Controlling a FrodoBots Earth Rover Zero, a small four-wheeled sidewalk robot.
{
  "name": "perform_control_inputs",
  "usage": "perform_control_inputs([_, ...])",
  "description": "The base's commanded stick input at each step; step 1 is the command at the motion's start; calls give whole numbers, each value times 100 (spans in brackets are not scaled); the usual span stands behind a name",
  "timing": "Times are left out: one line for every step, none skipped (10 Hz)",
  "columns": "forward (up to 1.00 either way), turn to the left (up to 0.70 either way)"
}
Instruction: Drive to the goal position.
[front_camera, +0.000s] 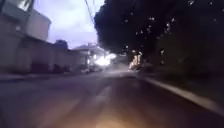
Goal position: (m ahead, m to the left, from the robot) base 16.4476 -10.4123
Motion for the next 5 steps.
perform_control_inputs([70,0])
perform_control_inputs([70,0])
perform_control_inputs([70,0])
perform_control_inputs([70,0])
perform_control_inputs([70,-23])
